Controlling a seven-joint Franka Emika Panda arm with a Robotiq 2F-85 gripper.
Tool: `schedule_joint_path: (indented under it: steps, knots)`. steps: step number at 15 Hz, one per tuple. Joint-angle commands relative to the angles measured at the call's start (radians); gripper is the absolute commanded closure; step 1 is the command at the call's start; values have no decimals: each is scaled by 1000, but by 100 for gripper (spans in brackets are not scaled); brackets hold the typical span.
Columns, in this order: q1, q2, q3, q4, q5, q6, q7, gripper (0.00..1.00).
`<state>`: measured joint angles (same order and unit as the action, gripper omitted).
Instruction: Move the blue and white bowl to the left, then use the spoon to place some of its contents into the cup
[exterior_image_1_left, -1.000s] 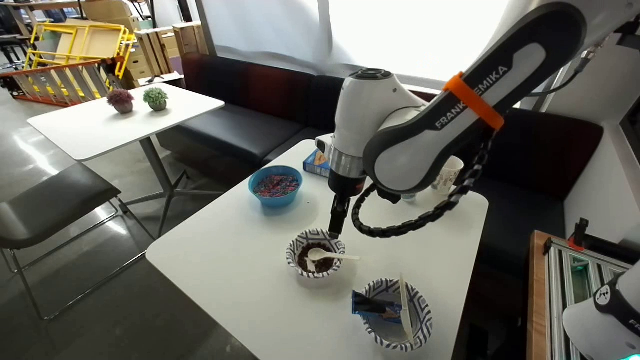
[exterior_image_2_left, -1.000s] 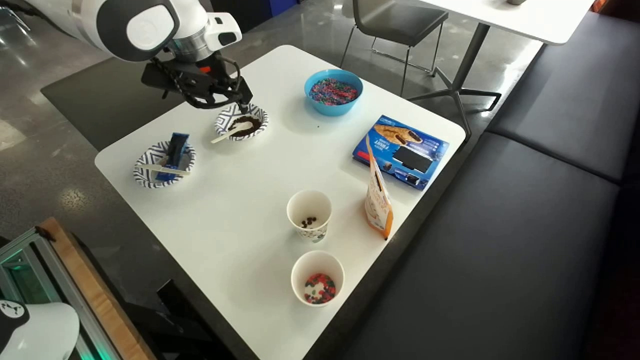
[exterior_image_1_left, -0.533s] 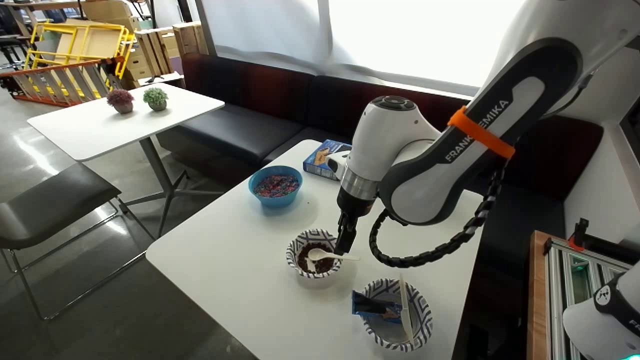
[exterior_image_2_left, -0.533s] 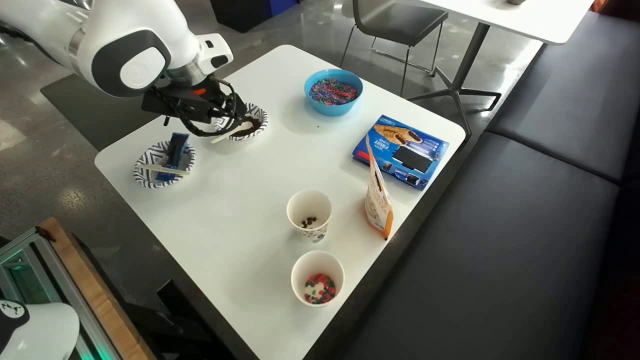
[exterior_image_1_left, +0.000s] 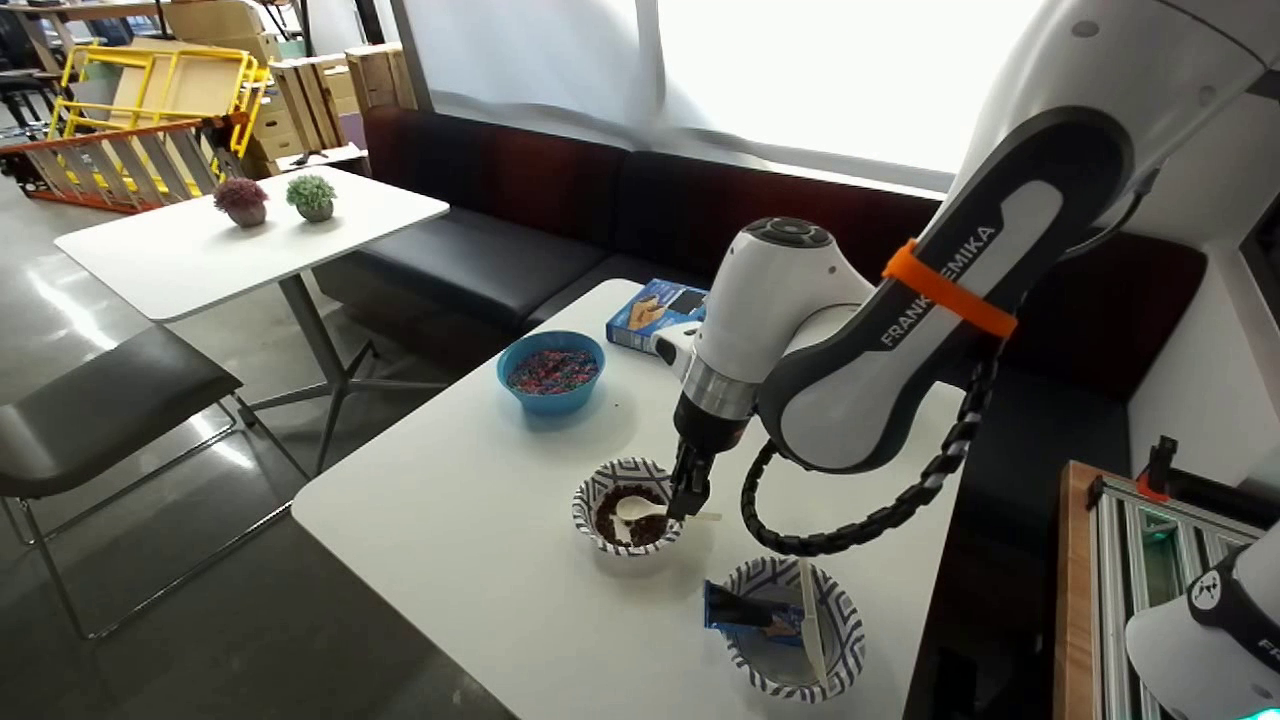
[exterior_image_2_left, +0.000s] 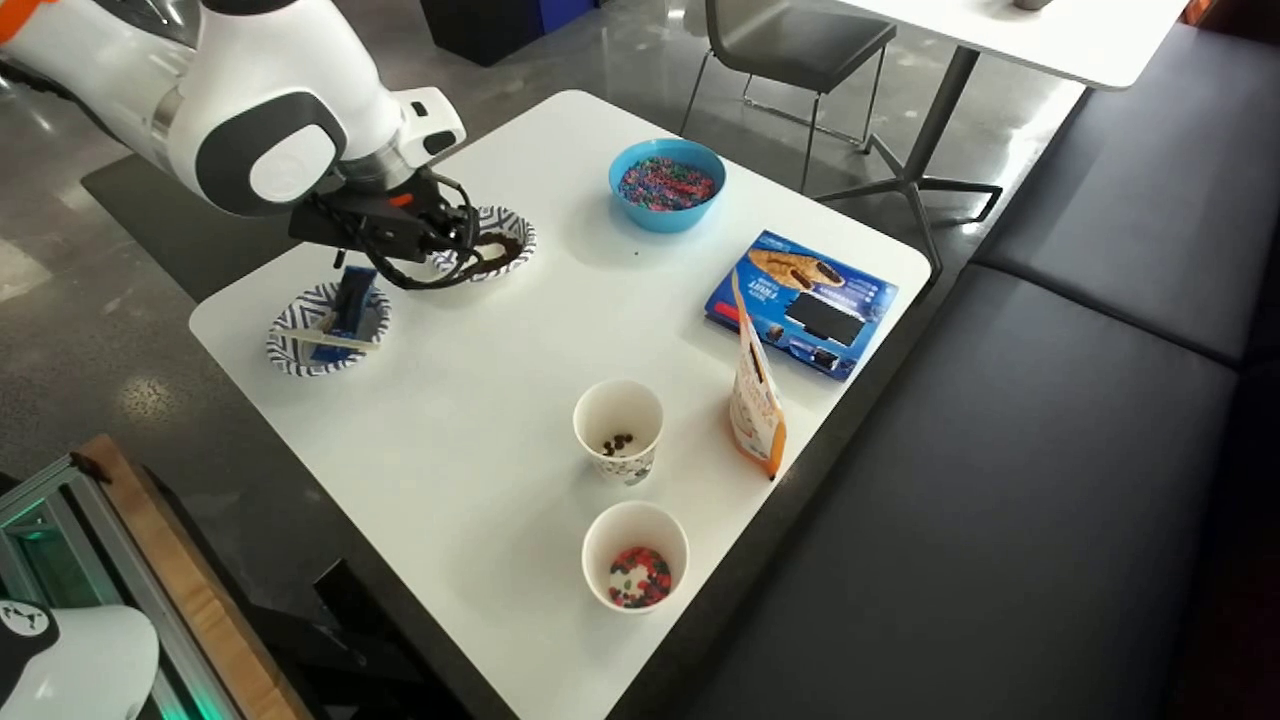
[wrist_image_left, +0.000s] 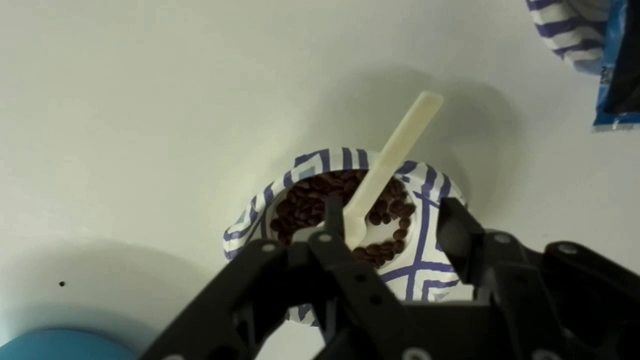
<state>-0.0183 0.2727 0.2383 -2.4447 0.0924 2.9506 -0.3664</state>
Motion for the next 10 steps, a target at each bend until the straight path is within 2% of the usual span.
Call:
schedule_joint_path:
  steps: [1,3,4,10]
  knots:
    - [-35,54,25,6,-1,50,-17,56]
    - [-43,75,29,12,-11,59,-10,58]
    - [-49,84,33,14,-13,62,-10,64]
    - [-75,111,69,21,-27,76,-9,57]
